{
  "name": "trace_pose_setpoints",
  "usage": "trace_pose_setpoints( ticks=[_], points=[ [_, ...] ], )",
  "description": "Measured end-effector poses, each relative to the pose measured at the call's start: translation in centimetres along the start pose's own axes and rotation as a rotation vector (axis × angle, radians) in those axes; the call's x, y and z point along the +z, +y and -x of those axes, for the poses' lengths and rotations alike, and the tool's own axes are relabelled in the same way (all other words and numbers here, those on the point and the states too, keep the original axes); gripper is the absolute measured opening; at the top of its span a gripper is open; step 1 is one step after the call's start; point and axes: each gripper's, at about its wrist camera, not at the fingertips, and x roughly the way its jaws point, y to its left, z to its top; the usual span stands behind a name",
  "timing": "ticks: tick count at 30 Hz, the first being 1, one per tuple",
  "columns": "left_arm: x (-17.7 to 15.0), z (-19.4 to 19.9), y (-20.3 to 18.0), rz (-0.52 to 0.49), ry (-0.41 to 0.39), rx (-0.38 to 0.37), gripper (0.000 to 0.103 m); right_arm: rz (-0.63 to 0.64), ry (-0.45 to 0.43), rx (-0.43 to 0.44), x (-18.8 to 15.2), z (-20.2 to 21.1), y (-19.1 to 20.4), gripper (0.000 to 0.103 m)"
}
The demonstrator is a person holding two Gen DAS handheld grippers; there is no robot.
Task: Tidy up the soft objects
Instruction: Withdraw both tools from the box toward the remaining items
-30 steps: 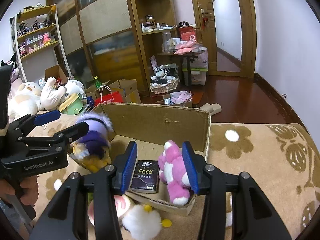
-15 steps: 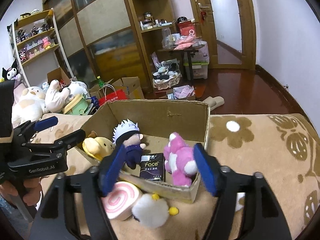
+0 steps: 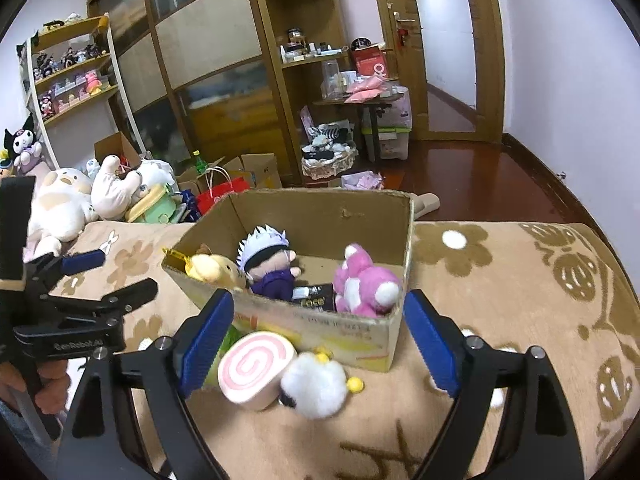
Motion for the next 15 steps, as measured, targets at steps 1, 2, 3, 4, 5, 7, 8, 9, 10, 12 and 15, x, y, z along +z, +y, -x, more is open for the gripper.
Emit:
trace_pose_setpoints(
  ticks=[1, 2, 3, 4, 5, 7, 8, 9, 10, 12, 15],
  points=[
    [-0.1, 0.2, 0.0, -0.001, 0.004, 0.0, 0.096, -0.002, 0.004, -0.006, -0.3, 0.1, 0.0, 0.091],
    [-0.3, 0.5, 0.0, 0.002, 0.007, 0.0, 0.096, -0.004, 0.007, -0.008, -0.4, 0.2, 0.0, 0.091],
    [-0.5, 0.7, 0.1, 0.01, 0.012, -0.001, 0.096, -0.006, 0.013, -0.012, -0.7, 0.4, 0.1, 0.091],
    [-0.8, 0.9, 0.2, 0.017, 0.018, -0.005, 0.096, -0.006, 0.015, -0.016, -1.0, 0.5, 0.1, 0.091],
    [-0.9, 1.0, 0.3, 0.022, 0.023, -0.01, 0.096, -0.006, 0.017, -0.022, -1.1, 0.6, 0.1, 0.091],
    [-1.2, 1.3, 0.3, 0.026, 0.038, -0.012, 0.096, -0.003, 0.025, -0.024, -1.4, 0.6, 0.0, 0.091],
    [-1.3, 1.4, 0.3, 0.024, 0.049, -0.01, 0.096, -0.003, 0.032, -0.022, -1.6, 0.7, 0.0, 0.091],
    [-1.5, 1.4, 0.2, 0.022, 0.053, -0.007, 0.096, -0.003, 0.039, -0.022, -1.8, 0.7, -0.1, 0.091],
    [-1.7, 1.7, 0.2, 0.015, 0.054, -0.005, 0.096, -0.003, 0.044, -0.021, -1.8, 0.7, -0.1, 0.091],
    [-1.9, 1.9, 0.1, 0.008, 0.056, -0.005, 0.096, -0.005, 0.06, -0.021, -2.2, 0.6, -0.1, 0.091],
    [-2.2, 2.0, 0.0, 0.007, 0.069, -0.012, 0.096, -0.009, 0.077, -0.027, -2.6, 0.4, -0.2, 0.091]
  ],
)
